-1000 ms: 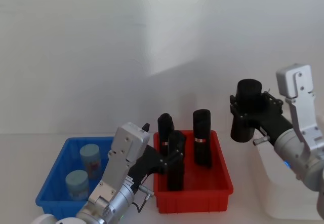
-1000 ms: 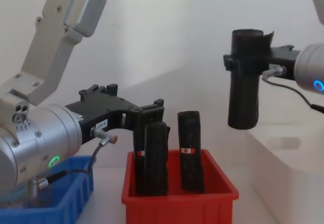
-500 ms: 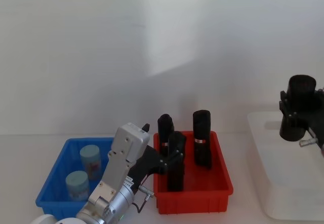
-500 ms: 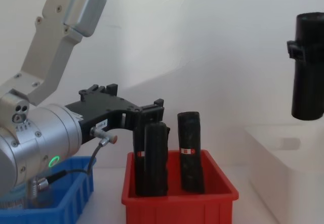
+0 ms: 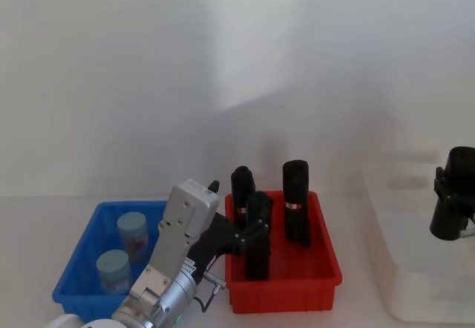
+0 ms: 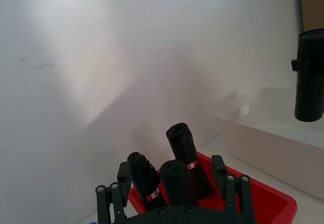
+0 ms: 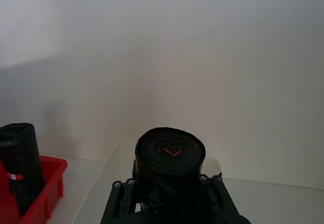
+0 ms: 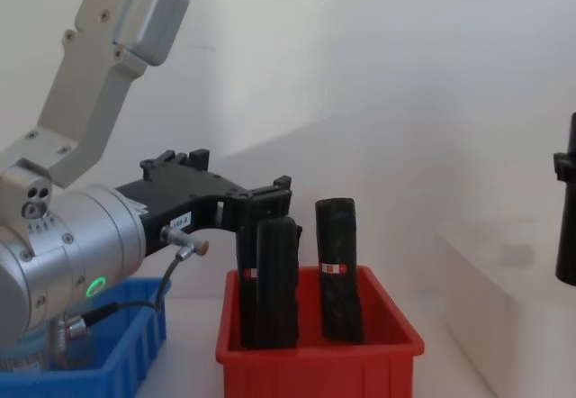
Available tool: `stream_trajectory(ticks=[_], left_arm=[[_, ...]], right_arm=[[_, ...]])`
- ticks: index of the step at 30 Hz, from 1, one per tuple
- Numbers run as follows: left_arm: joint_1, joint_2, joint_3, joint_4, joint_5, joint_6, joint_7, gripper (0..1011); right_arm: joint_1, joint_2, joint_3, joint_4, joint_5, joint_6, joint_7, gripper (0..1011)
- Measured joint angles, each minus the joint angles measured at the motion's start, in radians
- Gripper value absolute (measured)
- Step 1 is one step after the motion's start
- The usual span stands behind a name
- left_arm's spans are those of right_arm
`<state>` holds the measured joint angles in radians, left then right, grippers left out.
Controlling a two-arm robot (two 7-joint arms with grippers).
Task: Pick the cotton swabs from the blue box and place them into the white box.
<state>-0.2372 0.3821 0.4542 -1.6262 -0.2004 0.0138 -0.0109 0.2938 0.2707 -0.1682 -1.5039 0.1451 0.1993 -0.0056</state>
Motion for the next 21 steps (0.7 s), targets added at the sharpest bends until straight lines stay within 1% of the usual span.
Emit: stream_trajectory(ticks=[2, 4, 6, 7, 8, 9, 11, 13, 14, 15, 16, 20, 21], left_arm=[[0.0, 0.0, 0.0, 0.0, 0.0, 0.0, 0.0, 1000], [0.0, 0.0, 0.0, 0.0, 0.0, 0.0, 0.0, 999], [0.0, 0.0, 0.0, 0.0, 0.0, 0.0, 0.0, 1000], [0.0, 0.0, 0.0, 0.0, 0.0, 0.0, 0.0, 1000], [0.0, 0.0, 0.0, 0.0, 0.0, 0.0, 0.0, 1000], [0.0, 0.0, 0.0, 0.0, 0.0, 0.0, 0.0, 1000], [0.0, 0.0, 0.0, 0.0, 0.0, 0.0, 0.0, 1000], [0.0, 0.0, 0.0, 0.0, 0.0, 0.0, 0.0, 1000], [0.0, 0.0, 0.0, 0.0, 0.0, 0.0, 0.0, 1000], [0.0, 0.0, 0.0, 0.0, 0.0, 0.0, 0.0, 1000], [0.0, 0.0, 0.0, 0.0, 0.0, 0.0, 0.0, 1000], [0.0, 0.0, 0.0, 0.0, 0.0, 0.0, 0.0, 999], [0.0, 0.0, 0.0, 0.0, 0.0, 0.0, 0.0, 1000]], right_arm=[[0.01, -0.001, 0.004, 0.034, 0.01, -0.012, 0.009, 512], [0.016, -0.001, 0.006, 0.052, 0.016, -0.019, 0.014, 512], [0.023, -0.002, 0.009, 0.074, 0.023, -0.028, 0.02, 535], [0.025, -0.002, 0.01, 0.081, 0.026, -0.031, 0.022, 579], [0.027, -0.002, 0.011, 0.088, 0.028, -0.034, 0.024, 579], [0.031, -0.003, 0.012, 0.1, 0.032, -0.039, 0.028, 619], [0.035, -0.003, 0.015, 0.116, 0.038, -0.044, 0.032, 659], [0.038, -0.003, 0.016, 0.125, 0.041, -0.048, 0.034, 732], [0.039, -0.003, 0.016, 0.128, 0.042, -0.049, 0.035, 753], [0.041, -0.003, 0.017, 0.135, 0.044, -0.052, 0.038, 805], [0.042, -0.003, 0.017, 0.139, 0.045, -0.053, 0.038, 815], [0.047, -0.004, 0.019, 0.153, 0.05, -0.059, 0.042, 927], [0.047, -0.004, 0.02, 0.155, 0.051, -0.06, 0.043, 939]])
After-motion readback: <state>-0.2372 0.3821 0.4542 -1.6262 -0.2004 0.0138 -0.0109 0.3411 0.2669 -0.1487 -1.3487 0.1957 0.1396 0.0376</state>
